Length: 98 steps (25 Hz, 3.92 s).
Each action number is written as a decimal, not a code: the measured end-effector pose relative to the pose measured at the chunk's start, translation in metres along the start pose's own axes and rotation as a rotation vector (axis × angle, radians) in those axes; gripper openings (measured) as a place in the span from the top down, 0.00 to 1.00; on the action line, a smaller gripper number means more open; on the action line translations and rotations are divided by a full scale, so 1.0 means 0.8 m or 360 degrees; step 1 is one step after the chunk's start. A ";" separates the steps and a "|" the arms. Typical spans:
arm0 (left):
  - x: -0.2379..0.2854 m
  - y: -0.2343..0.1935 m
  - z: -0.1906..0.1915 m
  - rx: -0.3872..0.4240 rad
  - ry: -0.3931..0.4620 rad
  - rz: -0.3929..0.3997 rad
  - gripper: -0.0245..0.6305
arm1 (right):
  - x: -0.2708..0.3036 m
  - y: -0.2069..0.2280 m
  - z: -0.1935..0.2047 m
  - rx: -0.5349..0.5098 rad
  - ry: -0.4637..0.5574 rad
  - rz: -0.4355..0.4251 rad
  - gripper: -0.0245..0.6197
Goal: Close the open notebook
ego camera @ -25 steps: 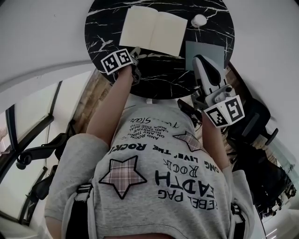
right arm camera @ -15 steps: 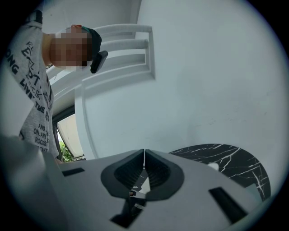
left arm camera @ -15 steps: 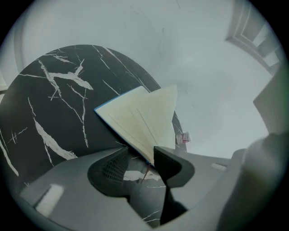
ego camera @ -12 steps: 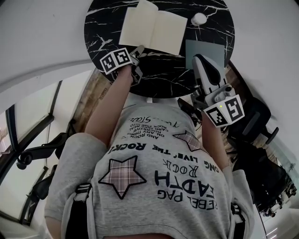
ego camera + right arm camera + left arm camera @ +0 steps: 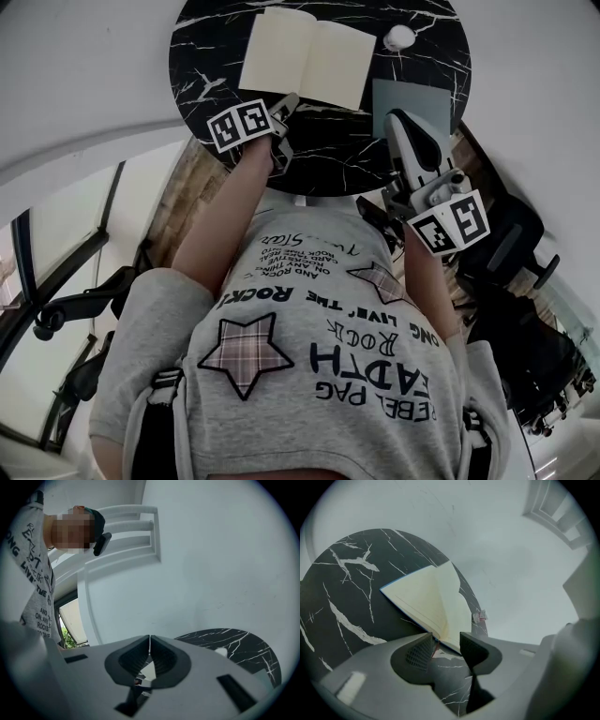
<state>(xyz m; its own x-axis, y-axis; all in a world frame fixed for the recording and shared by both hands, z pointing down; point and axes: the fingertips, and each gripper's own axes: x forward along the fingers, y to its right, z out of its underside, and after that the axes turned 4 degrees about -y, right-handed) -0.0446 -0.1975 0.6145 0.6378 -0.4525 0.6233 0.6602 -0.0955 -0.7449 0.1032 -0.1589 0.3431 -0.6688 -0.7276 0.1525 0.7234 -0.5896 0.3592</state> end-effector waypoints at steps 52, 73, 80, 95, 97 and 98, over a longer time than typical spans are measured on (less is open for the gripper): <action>-0.005 -0.024 -0.043 0.0309 0.0334 -0.0127 0.92 | -0.009 0.002 0.004 0.0011 -0.0007 0.0020 0.94; 0.007 0.032 -0.012 0.0671 0.0208 -0.0011 0.93 | -0.023 0.007 -0.005 0.0007 0.0034 0.0043 0.94; 0.016 0.042 0.000 0.0692 0.0150 0.0030 0.92 | -0.032 0.016 -0.008 0.0012 0.0050 0.0075 0.94; 0.049 0.050 0.026 0.0731 -0.0030 0.0042 0.90 | -0.042 0.026 -0.006 0.0030 0.0063 0.0132 0.94; 0.056 0.050 0.031 0.0758 -0.0079 0.0034 0.90 | -0.041 0.026 -0.005 0.0037 0.0064 0.0134 0.94; 0.060 0.049 0.033 0.0766 -0.0105 0.0023 0.90 | -0.041 0.027 -0.005 0.0038 0.0065 0.0135 0.94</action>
<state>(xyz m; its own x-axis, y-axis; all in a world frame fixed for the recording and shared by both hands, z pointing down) 0.0222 -0.1997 0.6217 0.6617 -0.3919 0.6392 0.7498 0.3383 -0.5687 0.1415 -0.1491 0.3421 -0.5973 -0.7886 0.1461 0.7726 -0.5168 0.3687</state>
